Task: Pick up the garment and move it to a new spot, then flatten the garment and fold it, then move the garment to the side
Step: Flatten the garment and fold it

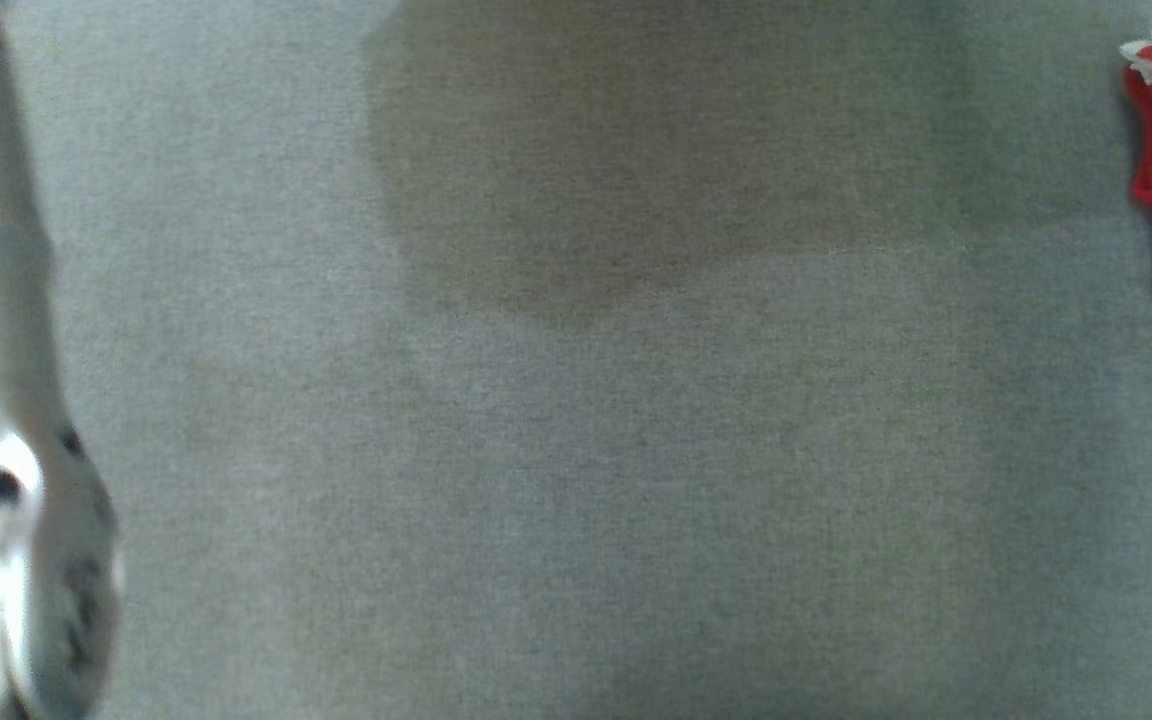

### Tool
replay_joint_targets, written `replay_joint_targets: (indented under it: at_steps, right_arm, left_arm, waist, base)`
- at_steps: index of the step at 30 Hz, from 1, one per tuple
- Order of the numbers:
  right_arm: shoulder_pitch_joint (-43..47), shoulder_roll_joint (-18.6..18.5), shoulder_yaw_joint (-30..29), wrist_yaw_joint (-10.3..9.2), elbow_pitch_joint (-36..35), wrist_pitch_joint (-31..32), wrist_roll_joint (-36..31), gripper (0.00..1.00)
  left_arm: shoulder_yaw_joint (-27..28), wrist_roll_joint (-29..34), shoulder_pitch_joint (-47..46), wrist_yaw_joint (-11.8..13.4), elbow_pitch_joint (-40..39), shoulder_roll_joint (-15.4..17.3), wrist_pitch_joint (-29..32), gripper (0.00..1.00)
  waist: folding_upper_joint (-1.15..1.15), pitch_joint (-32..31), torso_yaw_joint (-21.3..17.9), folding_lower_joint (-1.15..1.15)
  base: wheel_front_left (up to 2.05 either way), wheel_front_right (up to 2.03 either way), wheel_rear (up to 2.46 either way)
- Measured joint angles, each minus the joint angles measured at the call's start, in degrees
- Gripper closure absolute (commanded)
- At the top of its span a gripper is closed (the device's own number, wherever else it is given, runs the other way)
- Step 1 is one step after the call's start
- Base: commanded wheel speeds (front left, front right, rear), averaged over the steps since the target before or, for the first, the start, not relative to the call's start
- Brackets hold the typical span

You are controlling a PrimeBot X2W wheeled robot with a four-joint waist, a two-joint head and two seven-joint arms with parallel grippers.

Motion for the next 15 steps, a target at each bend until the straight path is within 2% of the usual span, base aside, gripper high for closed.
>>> replay_joint_targets:
  at_steps: [7, 12, 15]
  right_arm:
    - [11.8, -0.8, 7.8, 0.00, 7.7, 0.8, 5.4, 1.00]
    - [18.0, -2.7, 15.2, 0.00, 8.2, 4.8, 11.5, 1.00]
    - [22.0, -5.1, 19.1, 0.00, 6.8, 7.3, 15.3, 1.00]
  left_arm:
    - [-0.3, 0.0, 18.1, -0.8, -0.8, -2.2, 0.0, 1.00]
    - [-1.0, 0.0, 30.2, -1.2, -4.3, -2.6, 0.0, 1.00]
    - [-3.1, 0.0, 36.3, -1.2, -6.7, -2.7, 0.0, 1.00]
  waist:
    - [0.00, -2.1, 0.9, 0.00]
    - [0.00, -5.0, 1.3, -0.01]
    - [0.00, -7.1, 1.4, -0.02]
  base:
    - [0.00, 0.00, 0.00]
    - [0.00, 0.00, 0.00]
    - [0.00, 0.00, 0.00]
